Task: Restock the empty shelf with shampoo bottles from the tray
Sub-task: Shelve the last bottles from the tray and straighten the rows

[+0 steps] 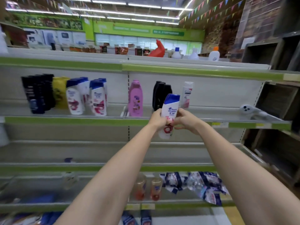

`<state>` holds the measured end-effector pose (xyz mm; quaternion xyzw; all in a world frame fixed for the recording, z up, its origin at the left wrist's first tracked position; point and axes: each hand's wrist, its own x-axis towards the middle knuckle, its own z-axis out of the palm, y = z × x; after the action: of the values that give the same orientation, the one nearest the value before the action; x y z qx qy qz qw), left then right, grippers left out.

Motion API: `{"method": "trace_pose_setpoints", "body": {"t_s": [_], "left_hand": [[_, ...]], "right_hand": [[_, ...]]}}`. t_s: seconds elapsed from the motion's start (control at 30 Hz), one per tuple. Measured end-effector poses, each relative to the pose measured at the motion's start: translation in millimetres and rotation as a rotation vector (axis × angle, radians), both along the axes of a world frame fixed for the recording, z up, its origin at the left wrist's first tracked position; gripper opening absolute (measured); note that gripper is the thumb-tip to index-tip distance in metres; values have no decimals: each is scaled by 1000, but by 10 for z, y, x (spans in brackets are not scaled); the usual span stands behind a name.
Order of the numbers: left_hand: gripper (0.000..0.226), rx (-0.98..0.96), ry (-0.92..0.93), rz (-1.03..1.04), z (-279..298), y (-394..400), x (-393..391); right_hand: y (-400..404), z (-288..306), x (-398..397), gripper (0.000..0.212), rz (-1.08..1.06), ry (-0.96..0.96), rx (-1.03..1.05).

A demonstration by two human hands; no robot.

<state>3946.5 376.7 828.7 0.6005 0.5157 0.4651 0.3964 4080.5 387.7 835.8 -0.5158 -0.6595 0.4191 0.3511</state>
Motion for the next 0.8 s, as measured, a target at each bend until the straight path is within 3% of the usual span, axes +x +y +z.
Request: {"method": "trace_pose_setpoints", "body": {"t_s": [0.17, 0.33, 0.63, 0.8], "left_hand": [[47, -31, -27, 37, -67, -356, -744], [46, -23, -53, 142, -16, -454, -1309], [39, 56, -41, 328, 145, 65, -2018], [36, 33, -66, 391, 104, 453, -2308]], "right_hand": [[-315, -77, -734, 60, 72, -50, -2], [-297, -46, -1362, 61, 80, -78, 74], [382, 72, -2120, 60, 43, -37, 217], [877, 73, -2414, 46, -26, -74, 271]]}}
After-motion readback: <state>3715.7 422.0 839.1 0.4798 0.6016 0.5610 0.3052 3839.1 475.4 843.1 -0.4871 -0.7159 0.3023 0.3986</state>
